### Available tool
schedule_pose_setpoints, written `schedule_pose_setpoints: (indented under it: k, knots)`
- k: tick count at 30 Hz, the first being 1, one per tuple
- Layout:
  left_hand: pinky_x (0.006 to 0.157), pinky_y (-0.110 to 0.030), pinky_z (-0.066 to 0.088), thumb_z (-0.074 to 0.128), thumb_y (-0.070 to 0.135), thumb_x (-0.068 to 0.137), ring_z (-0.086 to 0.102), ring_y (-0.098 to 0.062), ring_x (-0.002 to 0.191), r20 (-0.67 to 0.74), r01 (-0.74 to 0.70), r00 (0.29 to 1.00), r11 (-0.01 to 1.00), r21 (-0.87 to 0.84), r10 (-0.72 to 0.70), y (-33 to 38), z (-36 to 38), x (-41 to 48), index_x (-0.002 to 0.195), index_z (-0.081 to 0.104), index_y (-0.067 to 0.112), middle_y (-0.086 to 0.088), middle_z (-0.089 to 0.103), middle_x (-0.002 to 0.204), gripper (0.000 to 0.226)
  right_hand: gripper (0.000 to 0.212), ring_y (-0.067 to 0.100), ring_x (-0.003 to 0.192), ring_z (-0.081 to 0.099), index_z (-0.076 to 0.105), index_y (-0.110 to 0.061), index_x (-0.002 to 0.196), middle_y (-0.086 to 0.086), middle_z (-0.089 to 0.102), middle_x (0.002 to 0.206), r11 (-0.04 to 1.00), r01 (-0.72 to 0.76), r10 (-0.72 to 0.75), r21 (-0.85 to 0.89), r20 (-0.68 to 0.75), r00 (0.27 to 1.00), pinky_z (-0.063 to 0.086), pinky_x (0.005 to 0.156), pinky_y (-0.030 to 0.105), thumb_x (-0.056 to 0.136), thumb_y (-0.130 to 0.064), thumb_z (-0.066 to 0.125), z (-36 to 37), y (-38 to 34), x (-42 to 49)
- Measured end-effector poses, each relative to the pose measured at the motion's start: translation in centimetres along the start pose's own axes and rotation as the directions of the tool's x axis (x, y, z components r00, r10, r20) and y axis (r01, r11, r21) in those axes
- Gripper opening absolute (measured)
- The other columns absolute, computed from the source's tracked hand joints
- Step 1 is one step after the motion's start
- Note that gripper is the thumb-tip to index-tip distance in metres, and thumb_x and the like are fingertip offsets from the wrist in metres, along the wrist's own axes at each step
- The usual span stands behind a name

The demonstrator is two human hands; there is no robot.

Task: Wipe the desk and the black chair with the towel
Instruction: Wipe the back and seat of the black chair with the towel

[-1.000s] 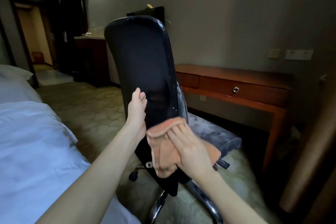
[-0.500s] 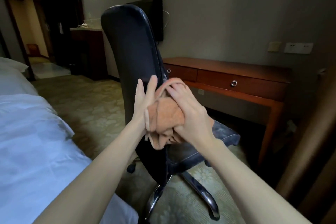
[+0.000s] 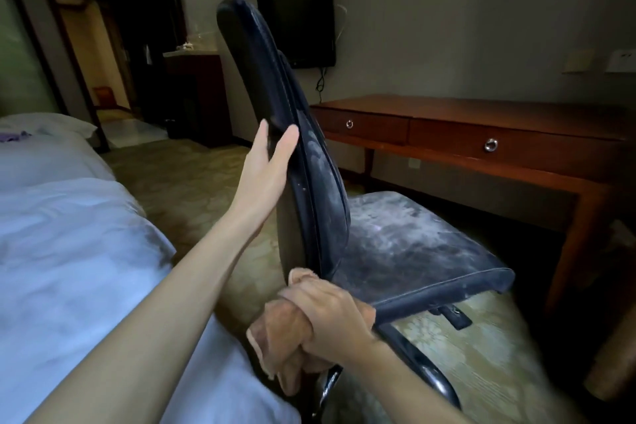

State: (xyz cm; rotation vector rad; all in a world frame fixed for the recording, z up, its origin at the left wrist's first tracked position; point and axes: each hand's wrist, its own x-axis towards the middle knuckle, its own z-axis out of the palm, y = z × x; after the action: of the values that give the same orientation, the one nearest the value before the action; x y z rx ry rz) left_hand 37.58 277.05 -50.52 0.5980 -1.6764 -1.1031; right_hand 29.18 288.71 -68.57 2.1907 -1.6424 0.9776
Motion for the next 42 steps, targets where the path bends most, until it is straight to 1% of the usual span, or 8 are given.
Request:
schedule_pose_setpoints:
  k: [4, 10, 16, 21, 25, 29, 32, 42]
  knots:
    - [0.123, -0.045, 0.036, 0.051, 0.083, 0.088, 0.039, -0.008, 0.148, -0.027, -0.116, 0.992, 0.979, 0.17, 0.122, -1.9, -0.1, 1.8, 0.164, 0.023, 0.031, 0.011, 0.041, 0.162, 0.096, 0.055, 0.024, 0.096, 0.069, 0.066, -0.016, 0.118, 0.002, 0.071, 0.107, 0.998, -0.054, 0.054, 0.016, -0.055, 0.997, 0.057, 0.082, 0.037, 0.064, -0.022, 0.058, -1.8, -0.2, 2.1]
    - [0.125, -0.044, 0.031, 0.04, 0.065, 0.102, 0.037, -0.007, 0.149, -0.037, -0.153, 0.986, 0.974, 0.164, 0.162, -3.4, -1.2, 3.3, 0.165, 0.017, 0.036, 0.013, 0.037, 0.165, 0.073, 0.063, 0.014, 0.08, 0.067, 0.029, -0.05, 0.108, -0.012, 0.066, 0.086, 0.843, -0.448, 0.481, 0.297, -0.045, 0.876, 0.054, 0.071, 0.04, 0.074, -0.014, 0.068, -4.5, 0.3, 3.3]
    - [0.131, -0.045, 0.016, 0.027, 0.059, 0.108, 0.018, -0.01, 0.158, -0.107, -0.051, 0.993, 0.998, 0.036, 0.054, -5.7, -2.4, 3.6, 0.164, 0.024, 0.036, 0.011, 0.025, 0.17, 0.06, 0.051, 0.005, 0.089, 0.062, 0.047, -0.038, 0.1, -0.014, 0.065, 0.094, 0.731, -0.456, 0.622, 0.508, -0.222, 0.75, 0.052, 0.075, 0.035, 0.074, 0.0, 0.067, -5.3, 1.3, 5.1]
    - [0.116, -0.024, 0.019, 0.02, 0.051, 0.112, 0.031, -0.002, 0.146, -0.17, 0.124, 0.977, 0.991, -0.056, -0.131, -7.7, -3.6, 3.2, 0.153, 0.05, 0.032, 0.011, 0.039, 0.163, 0.055, 0.034, 0.012, 0.091, 0.062, 0.058, -0.026, 0.093, -0.003, 0.064, 0.097, 0.778, -0.38, 0.581, 0.501, -0.341, 0.739, 0.051, 0.078, 0.033, 0.067, -0.004, 0.06, -7.0, 3.6, 8.4]
    - [0.126, -0.043, 0.025, 0.024, 0.057, 0.11, 0.044, -0.009, 0.144, -0.173, 0.174, 0.965, 0.976, -0.135, -0.196, -6.6, -5.5, 6.4, 0.135, 0.068, 0.035, 0.009, 0.056, 0.151, 0.055, 0.027, 0.009, 0.083, 0.063, 0.059, -0.026, 0.088, -0.003, 0.066, 0.092, 0.758, -0.346, 0.593, 0.552, -0.364, 0.718, 0.049, 0.071, 0.026, 0.069, -0.008, 0.06, -9.1, 4.5, 11.7]
    - [0.123, -0.043, 0.034, 0.028, 0.055, 0.111, 0.055, -0.01, 0.134, -0.207, 0.142, 0.962, 0.972, -0.186, -0.18, -1.3, -7.2, 12.2, 0.136, 0.067, 0.027, 0.005, 0.065, 0.141, 0.054, 0.026, 0.018, 0.084, 0.063, 0.061, -0.024, 0.089, 0.001, 0.064, 0.09, 0.801, -0.293, 0.532, 0.521, -0.398, 0.747, 0.052, 0.072, 0.044, 0.079, -0.001, 0.07, -11.7, 4.5, 17.3]
    - [0.118, -0.041, 0.041, 0.032, 0.057, 0.109, 0.061, -0.012, 0.127, -0.208, 0.103, 0.967, 0.973, -0.205, -0.146, 3.0, -8.3, 16.4, 0.126, 0.069, 0.036, 0.005, 0.068, 0.136, 0.045, 0.028, 0.019, 0.086, 0.062, 0.062, -0.017, 0.09, 0.002, 0.064, 0.091, 0.85, -0.232, 0.461, 0.473, -0.455, 0.762, 0.05, 0.073, 0.045, 0.076, 0.006, 0.067, -14.3, 4.6, 22.4]
    - [0.111, -0.026, 0.044, 0.037, 0.053, 0.109, 0.062, 0.003, 0.117, -0.16, 0.036, 0.986, 0.995, -0.096, -0.051, 5.7, -11.4, 23.1, 0.138, 0.064, 0.028, 0.013, 0.069, 0.13, 0.046, 0.034, 0.013, 0.094, 0.067, 0.071, -0.018, 0.101, -0.007, 0.071, 0.096, 0.9, -0.122, 0.349, 0.419, -0.521, 0.779, 0.055, 0.08, 0.041, 0.078, 0.007, 0.064, -17.6, 5.6, 34.2]
